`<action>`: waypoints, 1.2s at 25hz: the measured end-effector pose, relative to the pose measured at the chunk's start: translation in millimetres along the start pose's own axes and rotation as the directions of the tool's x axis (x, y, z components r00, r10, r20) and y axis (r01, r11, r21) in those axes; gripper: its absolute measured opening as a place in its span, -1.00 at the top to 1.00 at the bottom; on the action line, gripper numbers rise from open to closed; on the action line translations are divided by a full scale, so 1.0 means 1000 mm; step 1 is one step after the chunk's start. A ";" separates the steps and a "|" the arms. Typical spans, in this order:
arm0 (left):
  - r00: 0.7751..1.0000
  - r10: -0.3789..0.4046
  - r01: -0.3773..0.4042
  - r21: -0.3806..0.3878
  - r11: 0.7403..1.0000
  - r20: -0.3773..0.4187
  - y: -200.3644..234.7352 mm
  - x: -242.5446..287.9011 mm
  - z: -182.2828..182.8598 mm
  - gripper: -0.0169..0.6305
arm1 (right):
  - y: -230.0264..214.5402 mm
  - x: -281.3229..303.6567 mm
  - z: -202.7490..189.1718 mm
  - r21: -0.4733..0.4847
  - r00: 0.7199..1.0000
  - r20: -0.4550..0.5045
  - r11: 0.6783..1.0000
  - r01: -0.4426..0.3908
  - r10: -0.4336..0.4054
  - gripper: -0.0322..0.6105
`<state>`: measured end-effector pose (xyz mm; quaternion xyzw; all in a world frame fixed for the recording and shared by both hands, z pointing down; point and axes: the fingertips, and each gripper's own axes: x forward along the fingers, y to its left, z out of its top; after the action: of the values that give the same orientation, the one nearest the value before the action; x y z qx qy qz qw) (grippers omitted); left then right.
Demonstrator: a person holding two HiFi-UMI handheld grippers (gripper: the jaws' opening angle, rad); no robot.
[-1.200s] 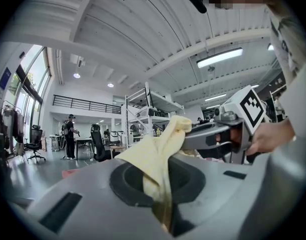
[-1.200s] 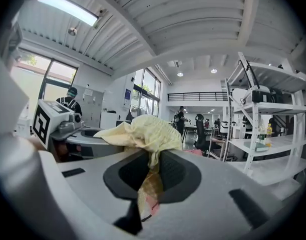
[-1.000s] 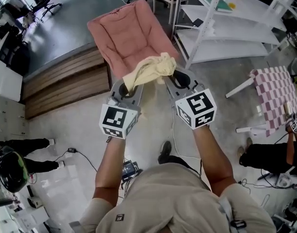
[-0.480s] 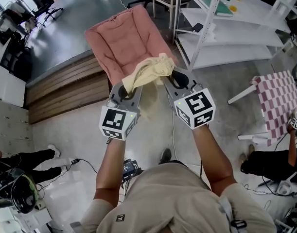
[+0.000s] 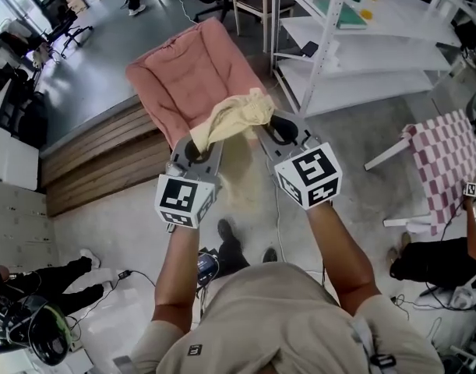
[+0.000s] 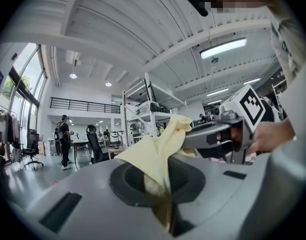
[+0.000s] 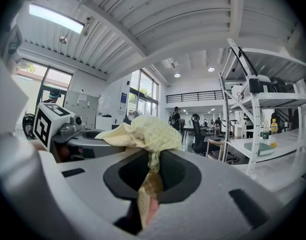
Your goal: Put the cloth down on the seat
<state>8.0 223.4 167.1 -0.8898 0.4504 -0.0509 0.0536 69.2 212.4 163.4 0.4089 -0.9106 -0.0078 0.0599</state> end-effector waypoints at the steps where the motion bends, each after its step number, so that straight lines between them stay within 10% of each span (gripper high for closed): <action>1: 1.000 -0.008 0.008 -0.002 1.000 0.005 0.005 0.007 -0.001 0.86 | -0.004 0.005 0.000 -0.003 1.000 -0.003 1.000 0.007 -0.007 0.80; 30: 0.977 -0.206 0.205 0.013 0.979 0.062 0.205 0.182 -0.020 0.86 | -0.131 0.233 0.024 -0.014 0.979 -0.019 0.980 0.200 -0.201 0.80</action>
<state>-50.9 -44.9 165.9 -0.9325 0.3539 -0.0294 0.0650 10.8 -49.5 155.3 0.4982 -0.8640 -0.0149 0.0707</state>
